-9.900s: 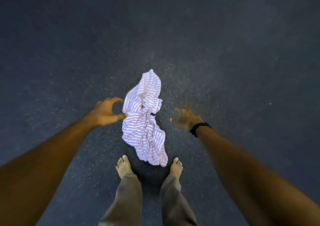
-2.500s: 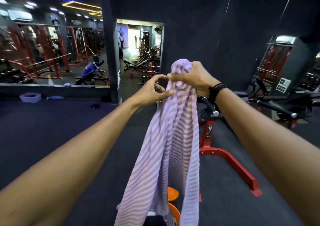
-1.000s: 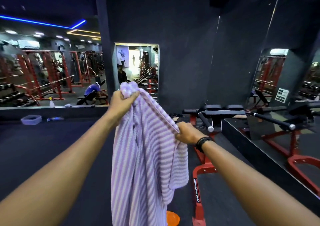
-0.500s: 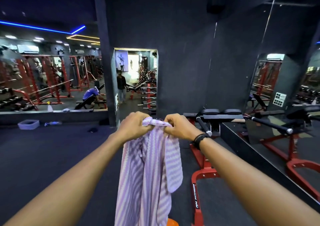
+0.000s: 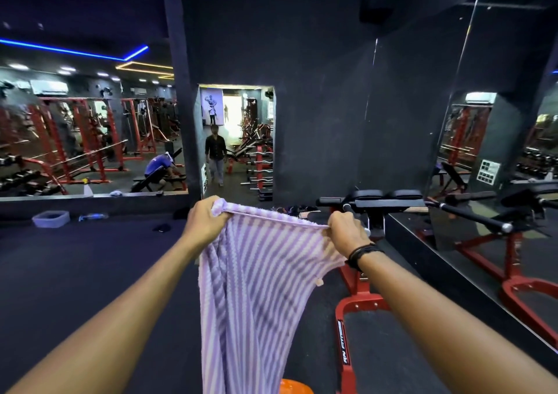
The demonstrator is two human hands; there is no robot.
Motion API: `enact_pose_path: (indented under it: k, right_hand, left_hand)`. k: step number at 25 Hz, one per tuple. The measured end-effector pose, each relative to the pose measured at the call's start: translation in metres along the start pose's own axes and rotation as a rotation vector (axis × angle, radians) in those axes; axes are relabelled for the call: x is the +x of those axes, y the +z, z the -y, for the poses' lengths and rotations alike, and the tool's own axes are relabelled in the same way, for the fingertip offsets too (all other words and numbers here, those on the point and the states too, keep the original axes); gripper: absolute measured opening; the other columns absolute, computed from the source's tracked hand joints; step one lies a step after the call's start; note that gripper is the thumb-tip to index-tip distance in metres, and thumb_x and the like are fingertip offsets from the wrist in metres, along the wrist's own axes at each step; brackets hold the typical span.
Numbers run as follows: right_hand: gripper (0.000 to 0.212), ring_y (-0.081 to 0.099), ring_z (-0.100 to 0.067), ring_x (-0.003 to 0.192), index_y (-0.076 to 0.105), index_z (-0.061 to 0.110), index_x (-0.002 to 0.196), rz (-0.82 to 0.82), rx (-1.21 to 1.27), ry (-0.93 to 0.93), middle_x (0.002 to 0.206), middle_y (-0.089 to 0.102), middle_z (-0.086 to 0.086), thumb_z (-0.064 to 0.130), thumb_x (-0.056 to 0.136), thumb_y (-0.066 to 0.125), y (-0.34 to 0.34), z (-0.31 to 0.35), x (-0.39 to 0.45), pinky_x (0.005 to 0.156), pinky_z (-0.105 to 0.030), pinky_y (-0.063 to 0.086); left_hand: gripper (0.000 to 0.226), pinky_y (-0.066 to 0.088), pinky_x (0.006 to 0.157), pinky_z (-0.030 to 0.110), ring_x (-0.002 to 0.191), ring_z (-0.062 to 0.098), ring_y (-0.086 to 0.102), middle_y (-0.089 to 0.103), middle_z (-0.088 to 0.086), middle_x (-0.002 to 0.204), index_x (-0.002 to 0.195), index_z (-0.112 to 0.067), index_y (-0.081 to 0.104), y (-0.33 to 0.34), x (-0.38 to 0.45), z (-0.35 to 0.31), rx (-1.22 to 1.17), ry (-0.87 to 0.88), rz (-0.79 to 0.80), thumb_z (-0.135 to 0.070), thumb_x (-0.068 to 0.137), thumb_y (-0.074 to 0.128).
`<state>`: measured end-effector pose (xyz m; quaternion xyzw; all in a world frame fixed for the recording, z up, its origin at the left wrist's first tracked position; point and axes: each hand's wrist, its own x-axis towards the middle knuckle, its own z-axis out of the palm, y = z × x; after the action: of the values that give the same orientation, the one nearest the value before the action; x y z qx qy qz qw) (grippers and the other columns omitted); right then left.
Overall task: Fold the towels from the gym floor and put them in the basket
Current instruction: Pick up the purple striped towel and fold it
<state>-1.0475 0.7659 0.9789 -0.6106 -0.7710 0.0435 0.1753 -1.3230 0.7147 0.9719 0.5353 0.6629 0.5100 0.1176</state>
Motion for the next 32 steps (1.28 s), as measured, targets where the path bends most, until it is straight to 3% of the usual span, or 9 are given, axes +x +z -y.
enact_pose_path:
  k: [3, 6, 9, 12, 16, 20, 23, 27, 32]
  right_hand:
    - [0.010, 0.065, -0.023, 0.065, 0.051, 0.012, 0.085, 0.160, 0.281, -0.006, 0.088, 0.061, -0.019, 0.013, 0.092, 0.058, 0.002, 0.001, 0.003, 0.052, -0.029, 0.047]
    - [0.022, 0.039, -0.005, 0.031, 0.039, 0.013, 0.085, 0.330, 0.852, -0.008, 0.054, 0.048, -0.006, 0.012, 0.093, 0.059, 0.009, 0.009, 0.006, 0.030, -0.017, 0.025]
    - [0.012, 0.035, -0.003, 0.032, 0.042, 0.011, 0.098, 0.349, 1.135, 0.002, 0.057, 0.048, -0.002, 0.008, 0.096, 0.054, 0.006, 0.021, 0.005, 0.030, -0.014, 0.021]
    - [0.009, 0.034, -0.003, 0.033, 0.048, 0.011, 0.098, 0.305, 1.288, 0.053, 0.059, 0.047, -0.002, 0.003, 0.095, 0.051, 0.005, 0.024, 0.008, 0.029, -0.012, 0.021]
    - [0.012, 0.033, -0.002, 0.031, 0.053, 0.009, 0.093, 0.213, 1.380, 0.130, 0.071, 0.046, -0.010, 0.001, 0.097, 0.045, 0.009, 0.021, 0.011, 0.029, -0.012, 0.023]
    - [0.017, 0.049, -0.001, 0.040, 0.064, 0.006, 0.087, 0.382, 1.269, 0.039, 0.056, 0.055, 0.002, 0.012, 0.097, 0.051, 0.014, 0.026, 0.005, 0.038, -0.012, 0.037]
    - [0.007, 0.065, -0.006, 0.059, 0.067, 0.005, 0.087, 0.531, 1.243, -0.045, 0.073, 0.069, -0.004, 0.006, 0.090, 0.062, 0.015, 0.035, 0.001, 0.055, -0.015, 0.052]
    - [0.026, 0.068, -0.017, 0.082, 0.069, 0.000, 0.098, 0.606, 1.189, -0.225, 0.091, 0.071, -0.014, -0.017, 0.079, 0.062, 0.021, 0.040, -0.001, 0.081, -0.024, 0.057]
    - [0.011, 0.060, -0.007, 0.048, 0.066, -0.004, 0.086, 0.385, 1.147, -0.149, 0.067, 0.066, -0.010, 0.003, 0.091, 0.060, 0.027, 0.051, -0.007, 0.051, -0.016, 0.052]
  left_hand:
    - [0.017, 0.042, 0.066, 0.031, 0.077, 0.018, 0.053, 0.061, 0.002, 0.083, 0.088, -0.007, 0.059, -0.003, 0.003, 0.013, -0.043, -0.091, -0.031, -0.019, 0.083, 0.069]
    - [0.043, 0.051, 0.085, 0.041, 0.087, 0.021, 0.056, 0.059, 0.007, 0.099, 0.099, -0.011, 0.054, -0.005, 0.007, 0.027, -0.135, -0.307, 0.050, -0.032, 0.072, 0.081]
    - [0.049, 0.057, 0.079, 0.047, 0.083, 0.028, 0.062, 0.058, 0.016, 0.094, 0.102, 0.002, 0.050, -0.003, -0.001, 0.039, -0.434, -0.548, 0.102, -0.026, 0.076, 0.080]
    - [0.038, 0.057, 0.056, 0.031, 0.070, 0.024, 0.061, 0.059, 0.014, 0.084, 0.101, -0.001, 0.049, 0.000, -0.014, 0.049, -0.616, -0.613, 0.109, -0.021, 0.081, 0.075]
    - [0.036, 0.050, 0.068, 0.033, 0.071, 0.023, 0.055, 0.054, 0.012, 0.083, 0.077, -0.009, 0.051, 0.003, -0.020, 0.050, -0.568, -0.585, 0.013, -0.032, 0.078, 0.078]
    - [0.042, 0.043, 0.065, 0.028, 0.066, 0.018, 0.050, 0.047, 0.006, 0.074, 0.069, -0.018, 0.048, 0.014, -0.030, 0.037, -0.715, -0.574, 0.018, -0.042, 0.069, 0.082]
    - [0.011, 0.051, 0.054, 0.020, 0.060, 0.011, 0.059, 0.060, 0.006, 0.082, 0.095, -0.007, 0.059, 0.031, -0.044, 0.016, -0.688, -0.438, 0.122, -0.012, 0.088, 0.066]
    - [0.043, 0.056, 0.071, 0.028, 0.087, 0.019, 0.067, 0.068, 0.015, 0.109, 0.117, -0.002, 0.054, 0.045, -0.052, 0.005, -0.739, -0.316, 0.182, -0.022, 0.083, 0.072]
    - [0.014, 0.056, 0.063, 0.023, 0.070, 0.013, 0.065, 0.066, 0.011, 0.092, 0.109, -0.001, 0.056, 0.057, -0.062, -0.006, -0.795, -0.348, 0.155, -0.005, 0.097, 0.051]
